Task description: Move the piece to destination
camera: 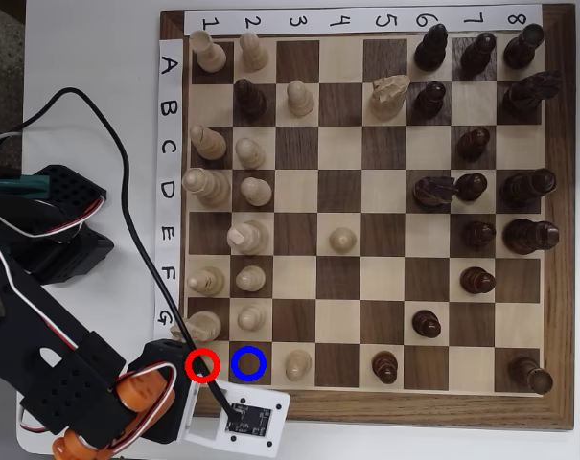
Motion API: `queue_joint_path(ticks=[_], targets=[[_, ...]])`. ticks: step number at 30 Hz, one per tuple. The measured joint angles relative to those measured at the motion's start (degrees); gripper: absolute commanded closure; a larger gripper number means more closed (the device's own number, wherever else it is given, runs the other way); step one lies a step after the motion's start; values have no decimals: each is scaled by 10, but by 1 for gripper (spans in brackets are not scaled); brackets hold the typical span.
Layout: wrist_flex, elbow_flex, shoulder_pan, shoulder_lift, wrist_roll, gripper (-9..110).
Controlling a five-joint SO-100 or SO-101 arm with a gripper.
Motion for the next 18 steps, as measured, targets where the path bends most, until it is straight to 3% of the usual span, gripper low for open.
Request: queue_joint_path(ticks=[18], targets=[[13, -11, 0, 0, 0, 101]])
